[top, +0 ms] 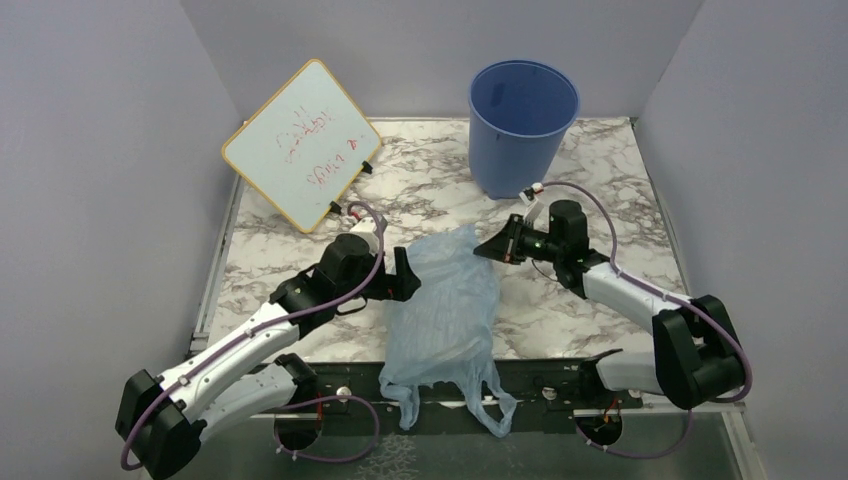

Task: Put the trash bags into the trash bin
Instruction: Unfold the trash bag at the center of the board.

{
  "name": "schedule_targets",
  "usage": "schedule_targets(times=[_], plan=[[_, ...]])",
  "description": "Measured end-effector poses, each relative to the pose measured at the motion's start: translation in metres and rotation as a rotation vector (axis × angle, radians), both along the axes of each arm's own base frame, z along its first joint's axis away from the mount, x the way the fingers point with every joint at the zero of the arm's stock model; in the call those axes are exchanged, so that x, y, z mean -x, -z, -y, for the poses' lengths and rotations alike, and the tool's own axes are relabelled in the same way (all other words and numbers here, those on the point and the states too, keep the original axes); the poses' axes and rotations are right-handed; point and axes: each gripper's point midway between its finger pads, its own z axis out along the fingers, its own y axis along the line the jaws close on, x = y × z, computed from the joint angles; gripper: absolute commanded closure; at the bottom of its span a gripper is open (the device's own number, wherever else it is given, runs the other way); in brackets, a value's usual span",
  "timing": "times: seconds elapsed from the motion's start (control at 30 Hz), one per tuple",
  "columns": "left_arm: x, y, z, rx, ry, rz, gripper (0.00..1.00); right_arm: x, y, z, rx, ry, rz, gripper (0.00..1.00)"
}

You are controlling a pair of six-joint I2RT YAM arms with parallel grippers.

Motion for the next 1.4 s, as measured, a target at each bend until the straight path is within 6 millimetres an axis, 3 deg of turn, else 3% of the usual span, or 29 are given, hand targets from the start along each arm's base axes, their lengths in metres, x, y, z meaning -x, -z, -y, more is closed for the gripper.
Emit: schedule_targets(times=[0.17, 0.23, 0.33, 0.37, 0.4, 0.5, 0.57, 0.63, 0.73, 0.83, 0.87, 1.0, 1.2, 1.4], plan=[[-0.009, 0.002, -0.02, -0.008, -0.09, 0.0, 0.01, -0.028, 0.003, 0.024, 0.075, 0.237, -0.034, 0.99], [-0.009, 0.006, -0.024, -0.019, -0.108, -0.013, 0.01, -0.049, -0.004, 0.036, 0.108, 0.345, -0.022, 0.92], [-0.005, 0.013, -0.026, -0.02, -0.117, -0.035, 0.01, -0.086, -0.021, 0.048, 0.159, 0.46, 0.011, 0.67], [-0.003, 0.016, -0.027, -0.02, -0.118, -0.043, 0.01, -0.102, -0.026, 0.05, 0.185, 0.484, 0.022, 0.47], [-0.001, 0.019, -0.027, -0.019, -0.118, -0.057, 0.01, -0.116, -0.029, 0.051, 0.217, 0.495, 0.022, 0.34], [0.006, 0.03, -0.028, -0.01, -0.117, -0.094, 0.01, -0.136, -0.028, 0.054, 0.286, 0.492, 0.029, 0.19], [0.013, 0.039, -0.028, -0.001, -0.114, -0.122, 0.01, -0.119, -0.016, 0.06, 0.318, 0.472, 0.016, 0.19], [0.02, 0.048, -0.029, 0.016, -0.111, -0.146, 0.01, -0.087, -0.008, 0.063, 0.32, 0.427, 0.01, 0.22], [0.029, 0.062, -0.027, 0.042, -0.107, -0.189, 0.02, -0.045, -0.017, 0.055, 0.266, 0.313, 0.05, 0.25], [0.032, 0.07, -0.025, 0.063, -0.109, -0.213, 0.03, -0.023, -0.032, 0.034, 0.249, 0.21, 0.131, 0.25], [0.033, 0.071, -0.025, 0.066, -0.113, -0.218, 0.05, -0.004, -0.035, 0.008, 0.253, 0.117, 0.177, 0.26], [0.029, 0.067, -0.021, 0.095, -0.125, -0.214, 0.17, 0.049, -0.021, -0.047, 0.332, -0.128, 0.31, 0.27], [0.031, 0.059, -0.019, 0.137, -0.12, -0.196, 0.23, 0.075, 0.037, -0.07, 0.604, -0.376, 0.578, 0.23], [0.035, 0.048, -0.03, 0.188, -0.178, -0.162, 0.23, 0.079, 0.062, -0.071, 0.732, -0.562, 0.869, 0.18]])
